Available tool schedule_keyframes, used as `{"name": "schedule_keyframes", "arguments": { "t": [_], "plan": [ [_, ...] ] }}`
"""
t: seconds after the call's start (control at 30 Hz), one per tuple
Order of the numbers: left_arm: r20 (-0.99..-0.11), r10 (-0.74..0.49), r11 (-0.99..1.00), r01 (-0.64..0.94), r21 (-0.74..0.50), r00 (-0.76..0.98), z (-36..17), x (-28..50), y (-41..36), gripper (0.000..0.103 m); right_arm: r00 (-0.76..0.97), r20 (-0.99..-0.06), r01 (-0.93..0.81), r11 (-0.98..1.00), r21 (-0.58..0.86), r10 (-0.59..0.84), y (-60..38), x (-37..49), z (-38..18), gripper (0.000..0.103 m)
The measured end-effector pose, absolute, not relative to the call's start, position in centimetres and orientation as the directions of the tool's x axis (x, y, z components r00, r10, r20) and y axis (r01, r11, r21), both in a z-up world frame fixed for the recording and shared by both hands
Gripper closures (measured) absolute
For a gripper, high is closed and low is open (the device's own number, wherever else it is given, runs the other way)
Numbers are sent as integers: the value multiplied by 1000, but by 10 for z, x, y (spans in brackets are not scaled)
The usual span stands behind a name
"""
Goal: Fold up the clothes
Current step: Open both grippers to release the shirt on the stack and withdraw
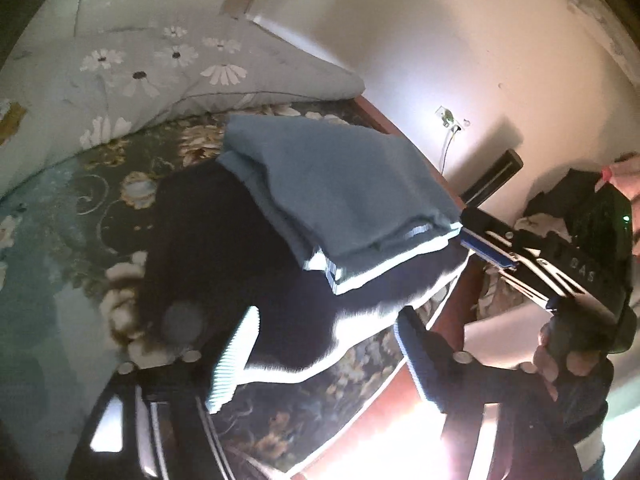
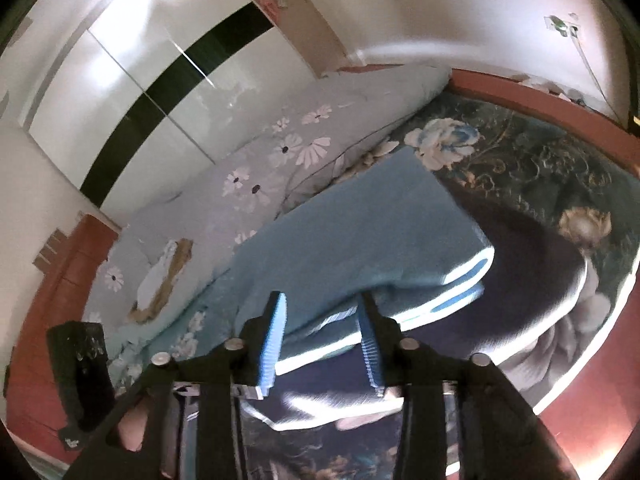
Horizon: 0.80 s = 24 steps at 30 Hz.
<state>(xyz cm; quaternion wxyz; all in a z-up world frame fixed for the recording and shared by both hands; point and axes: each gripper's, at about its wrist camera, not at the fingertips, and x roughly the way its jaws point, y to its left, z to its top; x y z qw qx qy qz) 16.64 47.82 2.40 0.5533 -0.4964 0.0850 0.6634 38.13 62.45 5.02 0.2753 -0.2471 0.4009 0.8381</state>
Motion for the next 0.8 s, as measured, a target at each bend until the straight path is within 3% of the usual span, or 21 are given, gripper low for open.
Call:
{"name": "schedule_keyframes", "arguments": {
  "t": [0.17,0.3,0.4,0.67,0.73,0.8],
  "plan": [
    [-771,632,-368,-844,-391,81,16,182,452,12,-695,-684,-687,-487,540,222,591,376,21,62],
    [-771,633,-393,-831,-394,66,7,182,437,0,-664,-717,-710,-478,517,211,572,366,6,62],
    [-774,631,-424,-815,-395,47,0,177,426,0,-656,-722,-721,-463,515,219,560,361,-1,56],
    [-783,622,-470,-807,-358,-15,-14,168,408,0,-631,-751,-742,-434,512,194,533,347,-28,55],
    [-781,624,-475,-803,-360,-19,-17,167,405,0,-620,-756,-750,-439,494,209,530,348,-26,46],
    [-779,627,-476,-803,-358,-24,-18,166,402,0,-609,-761,-759,-444,476,225,527,348,-23,44]
  ]
}}
